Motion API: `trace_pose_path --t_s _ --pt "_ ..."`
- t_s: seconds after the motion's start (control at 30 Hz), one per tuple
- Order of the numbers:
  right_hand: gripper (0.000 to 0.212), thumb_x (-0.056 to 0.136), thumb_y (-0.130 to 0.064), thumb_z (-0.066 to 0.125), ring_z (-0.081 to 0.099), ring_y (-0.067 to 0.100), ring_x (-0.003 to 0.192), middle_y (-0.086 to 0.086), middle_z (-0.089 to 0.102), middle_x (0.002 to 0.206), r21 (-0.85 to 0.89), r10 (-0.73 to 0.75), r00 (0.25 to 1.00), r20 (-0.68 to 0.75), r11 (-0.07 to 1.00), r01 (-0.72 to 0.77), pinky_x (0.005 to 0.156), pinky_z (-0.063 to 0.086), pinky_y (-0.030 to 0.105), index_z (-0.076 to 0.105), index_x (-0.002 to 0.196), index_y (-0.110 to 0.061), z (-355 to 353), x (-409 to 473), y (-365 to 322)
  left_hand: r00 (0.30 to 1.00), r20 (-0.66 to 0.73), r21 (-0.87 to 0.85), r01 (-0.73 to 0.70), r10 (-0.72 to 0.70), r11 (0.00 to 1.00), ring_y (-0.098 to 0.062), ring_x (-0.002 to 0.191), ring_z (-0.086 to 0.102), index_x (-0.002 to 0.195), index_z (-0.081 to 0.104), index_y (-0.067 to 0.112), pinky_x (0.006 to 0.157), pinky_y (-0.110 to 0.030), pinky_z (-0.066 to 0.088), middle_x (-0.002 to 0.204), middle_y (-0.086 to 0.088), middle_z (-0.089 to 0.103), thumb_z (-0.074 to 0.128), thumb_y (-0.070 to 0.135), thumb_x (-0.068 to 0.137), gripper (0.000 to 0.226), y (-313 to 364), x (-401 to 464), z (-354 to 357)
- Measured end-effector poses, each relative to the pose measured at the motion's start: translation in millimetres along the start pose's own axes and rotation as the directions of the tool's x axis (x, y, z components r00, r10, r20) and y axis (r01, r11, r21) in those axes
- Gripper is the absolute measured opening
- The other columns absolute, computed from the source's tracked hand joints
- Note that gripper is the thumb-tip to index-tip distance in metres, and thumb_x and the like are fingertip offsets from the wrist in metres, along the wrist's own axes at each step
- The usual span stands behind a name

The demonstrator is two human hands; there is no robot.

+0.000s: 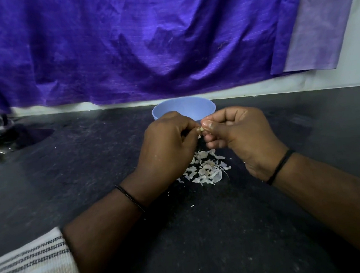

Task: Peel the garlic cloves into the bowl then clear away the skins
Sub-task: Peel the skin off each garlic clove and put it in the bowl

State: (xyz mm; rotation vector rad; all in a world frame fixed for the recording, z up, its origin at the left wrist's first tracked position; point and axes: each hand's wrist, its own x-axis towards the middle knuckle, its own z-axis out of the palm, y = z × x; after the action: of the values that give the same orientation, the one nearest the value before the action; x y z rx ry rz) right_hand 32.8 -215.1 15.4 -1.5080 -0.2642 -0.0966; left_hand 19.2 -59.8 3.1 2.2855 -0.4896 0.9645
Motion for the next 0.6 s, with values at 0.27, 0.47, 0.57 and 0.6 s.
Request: trace_pose_path --t_s 0.27,0.47,0.57,0.6 --pt "0.003 0.087 0.000 0.070 0.064 0.011 0.056 0.009 0.073 0.069 -0.001 0.018 1.000 -0.001 1.000 -0.018 0.055 0.057 0.021 0.073 0.087 -0.001 0.9 0.0 1.6 1.000 -0.021 -0.016 0.006 -0.006 1.000 -0.007 0.065 0.056 0.089 0.079 0.016 0.059 -0.029 0.049 0.071 0.004 0.065 0.064 0.017 0.086 0.016 -1.3 -1.6 2.5" --pt "0.006 0.088 -0.001 0.069 0.065 0.013 0.063 0.008 0.073 0.072 0.030 0.047 0.998 0.039 0.998 -0.048 0.060 0.060 0.023 0.074 0.091 -0.002 -2.7 2.3 1.7 0.988 0.011 -0.181 0.152 -0.153 0.972 -0.004 0.060 0.062 0.085 0.078 0.015 0.056 -0.021 0.051 0.069 0.011 0.066 0.071 0.009 0.087 0.010 -0.7 0.0 2.6" --pt "0.010 0.090 -0.002 0.067 0.065 0.013 0.066 0.008 0.073 0.076 0.029 0.078 0.994 0.070 0.996 -0.080 0.062 0.059 0.023 0.074 0.097 -0.001 -4.4 3.7 2.5 0.982 0.041 -0.195 0.191 -0.187 0.962 -0.004 0.056 0.060 0.084 0.078 0.016 0.054 -0.021 0.050 0.066 0.008 0.066 0.071 0.011 0.088 0.009 -0.1 1.8 0.5" --pt "0.011 0.090 -0.001 0.066 0.065 0.012 0.066 0.008 0.073 0.076 0.032 0.090 0.992 0.084 0.995 -0.093 0.062 0.059 0.023 0.073 0.099 -0.001 -4.8 4.0 2.9 0.981 0.049 -0.193 0.196 -0.190 0.962 -0.004 0.055 0.060 0.084 0.078 0.017 0.054 -0.020 0.050 0.066 0.009 0.066 0.071 0.011 0.088 0.009 -0.2 1.7 -0.5"
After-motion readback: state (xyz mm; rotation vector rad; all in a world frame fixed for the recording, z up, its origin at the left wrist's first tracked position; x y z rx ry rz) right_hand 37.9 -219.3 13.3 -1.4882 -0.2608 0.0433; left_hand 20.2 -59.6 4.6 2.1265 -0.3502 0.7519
